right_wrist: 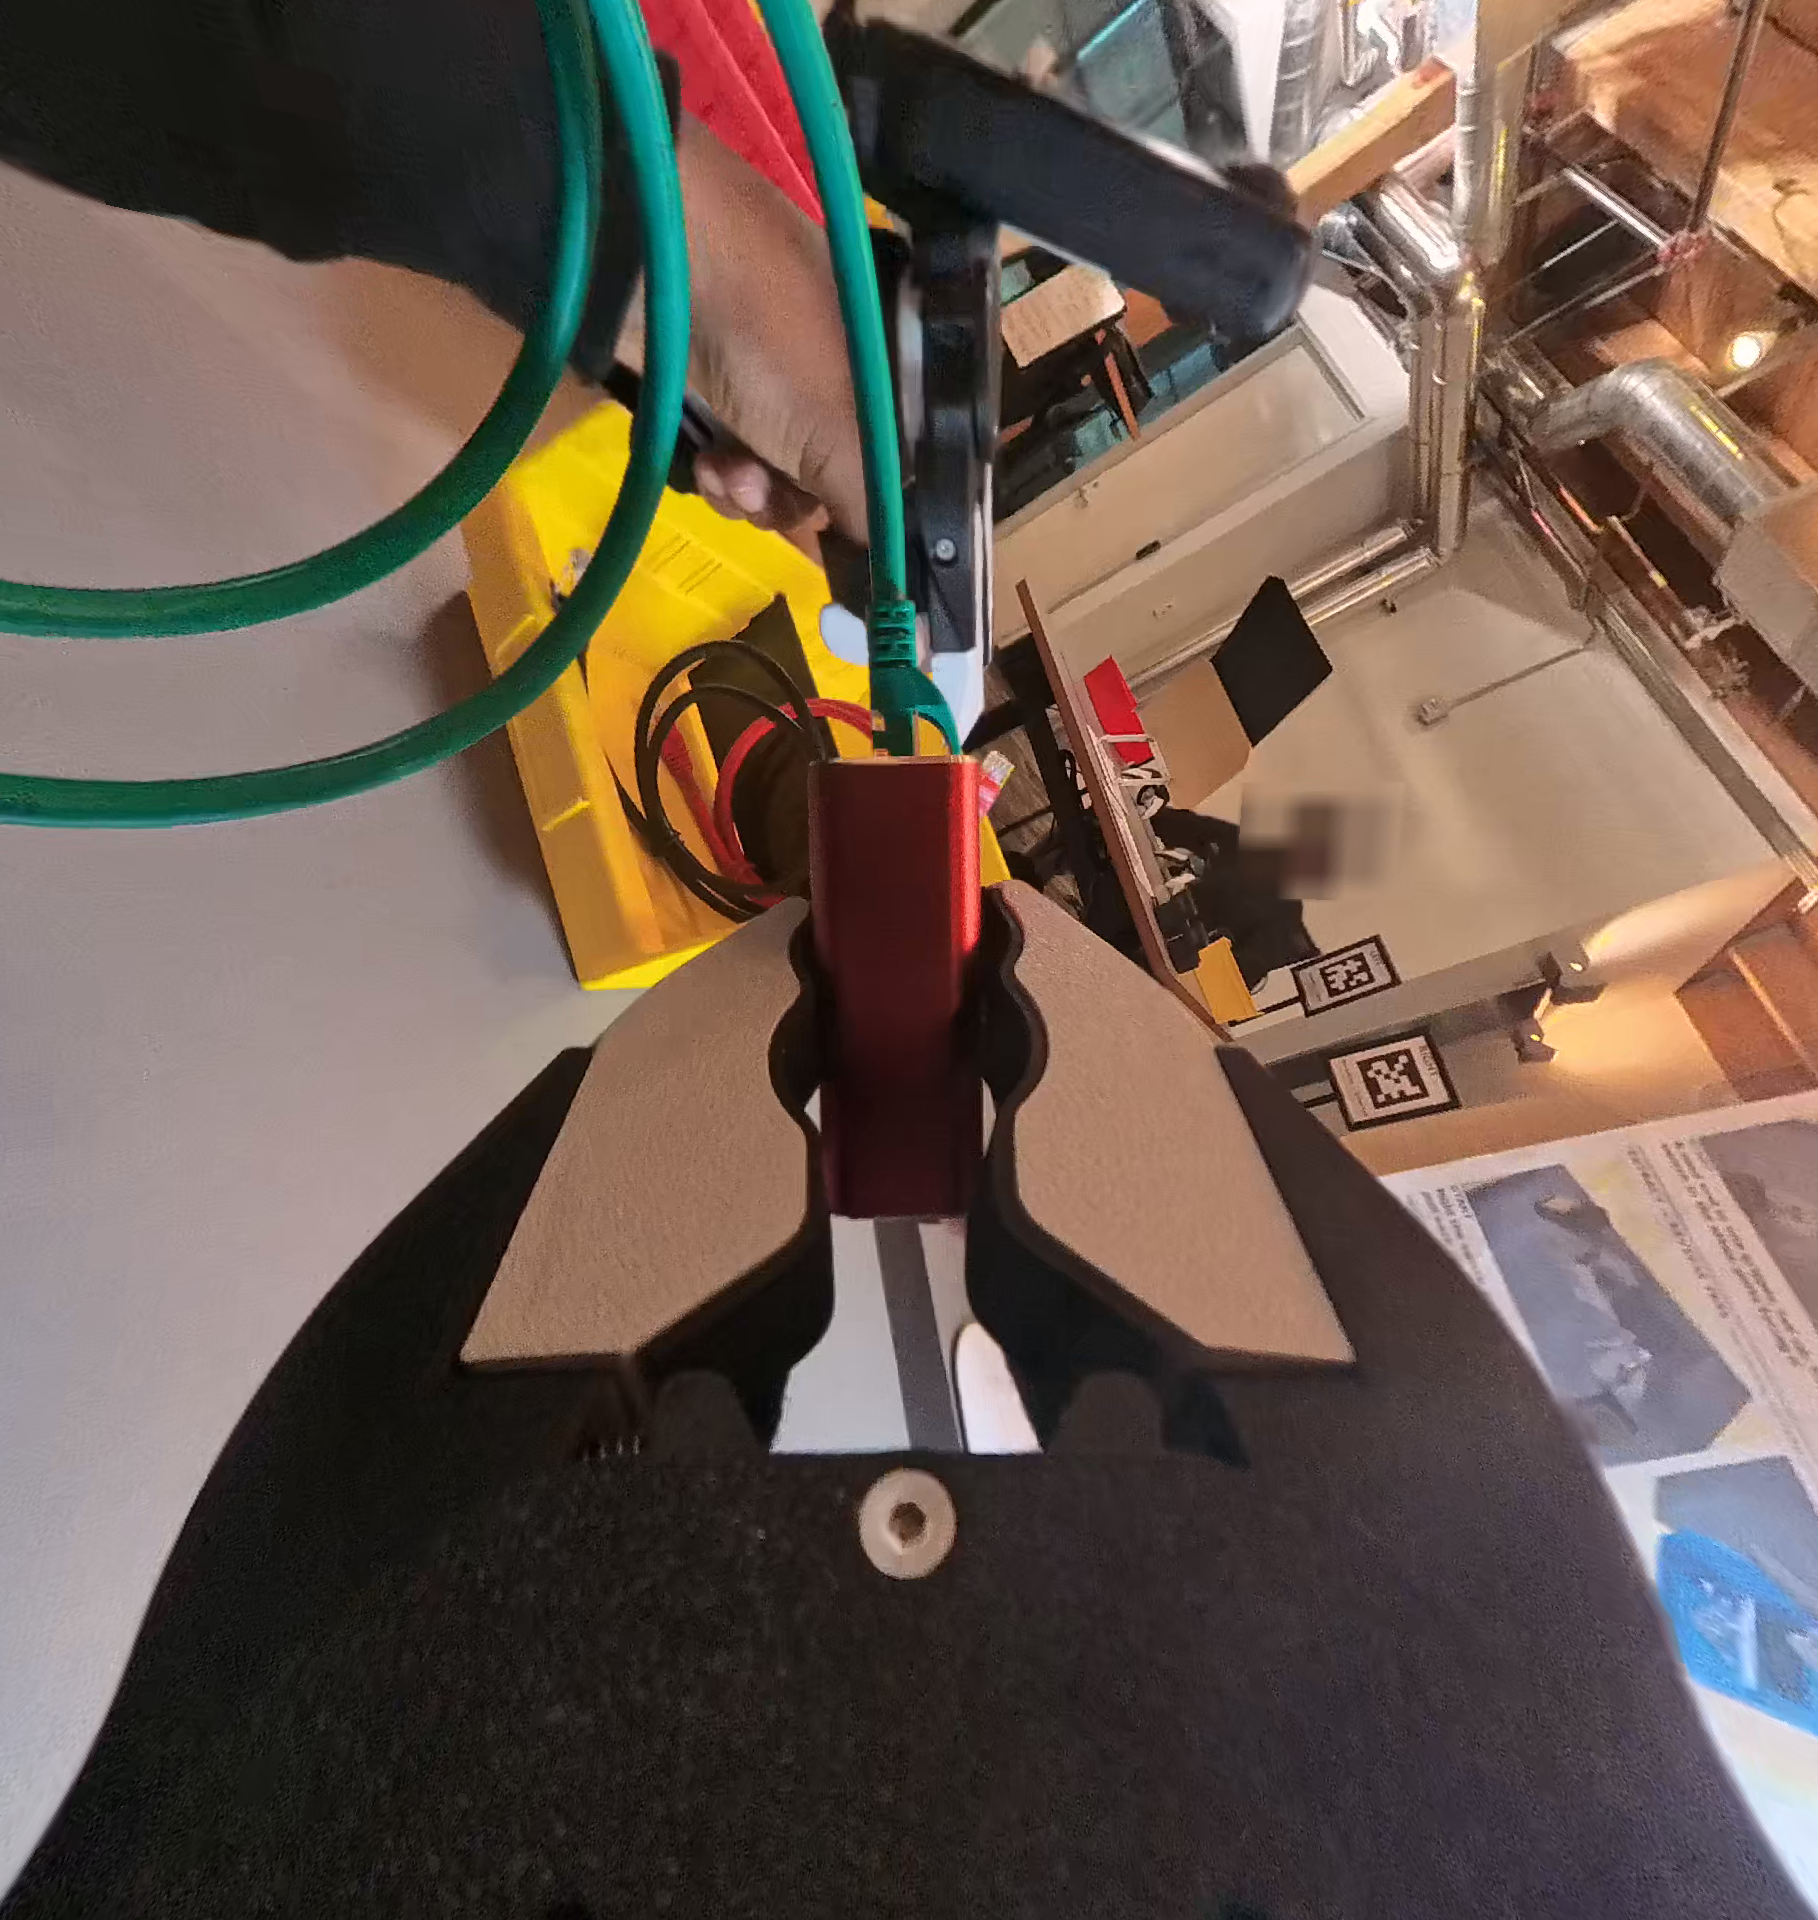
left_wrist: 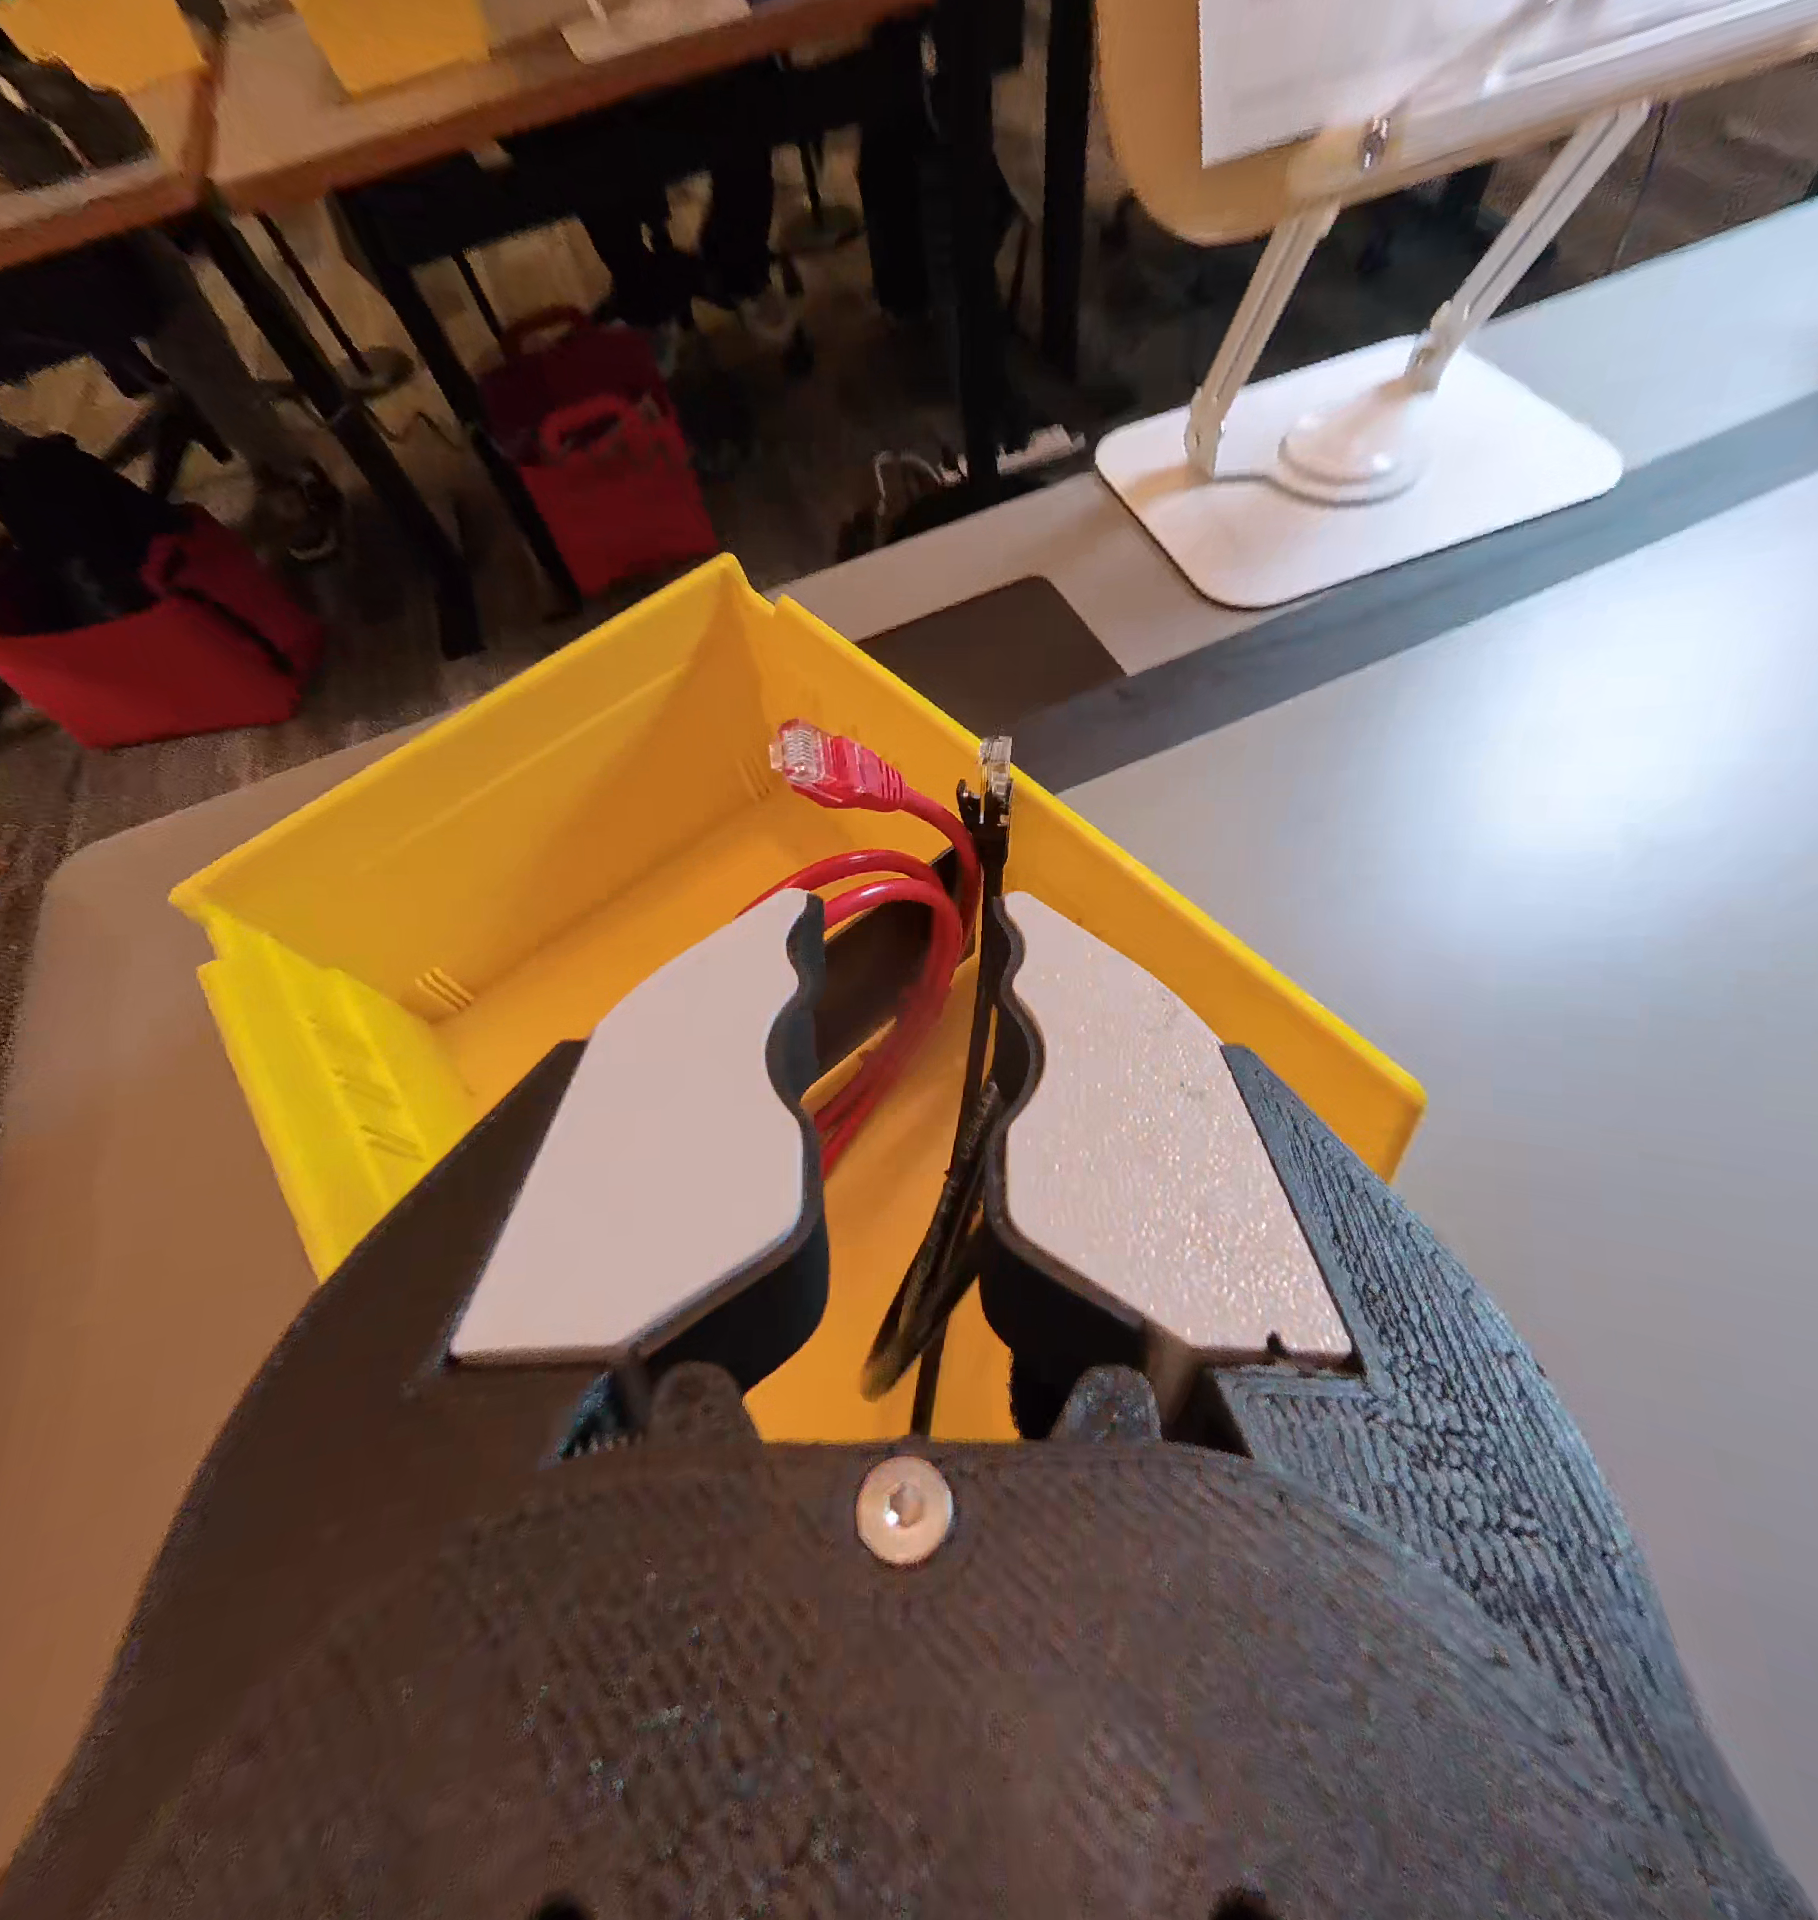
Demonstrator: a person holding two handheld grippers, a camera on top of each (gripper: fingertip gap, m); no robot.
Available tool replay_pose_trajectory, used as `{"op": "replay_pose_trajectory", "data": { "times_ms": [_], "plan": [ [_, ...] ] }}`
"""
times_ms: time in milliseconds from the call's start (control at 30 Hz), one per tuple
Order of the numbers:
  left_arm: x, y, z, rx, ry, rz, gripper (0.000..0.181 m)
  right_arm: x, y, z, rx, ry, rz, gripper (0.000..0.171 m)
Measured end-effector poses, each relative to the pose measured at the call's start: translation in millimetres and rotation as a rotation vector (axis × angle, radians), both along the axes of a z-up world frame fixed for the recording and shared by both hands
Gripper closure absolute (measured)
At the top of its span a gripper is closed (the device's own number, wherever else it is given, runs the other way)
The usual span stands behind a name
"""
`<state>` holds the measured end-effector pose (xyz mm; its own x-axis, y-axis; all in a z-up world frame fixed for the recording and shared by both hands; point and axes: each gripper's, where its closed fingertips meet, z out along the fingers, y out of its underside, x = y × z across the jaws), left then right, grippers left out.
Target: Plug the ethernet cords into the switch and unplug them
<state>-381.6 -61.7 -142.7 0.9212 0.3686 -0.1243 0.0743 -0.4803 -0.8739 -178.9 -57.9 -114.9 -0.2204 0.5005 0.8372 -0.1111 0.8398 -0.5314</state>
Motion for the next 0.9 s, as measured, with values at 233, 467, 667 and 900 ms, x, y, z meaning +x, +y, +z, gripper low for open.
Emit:
{"op": "replay_pose_trajectory", "data": {
  "times_ms": [233,467,667,900],
  "plan": [
    [-27,29,-14,-0.03,-0.091,-0.009,0.148,-15,-7,2,-0.115,0.021,0.012,0.144],
    [-36,45,-15,0.071,-0.181,-0.004,0.161,-20,-16,-6,-0.077,-0.003,0.068,0.144],
    [-34,47,-11,0.091,-0.203,-0.027,0.164,-22,-23,-30,-0.029,-0.065,0.077,0.144],
    [-26,41,-3,0.116,-0.173,-0.032,0.165,-37,-40,-24,-0.144,-0.053,0.129,0.144]
  ]
}}
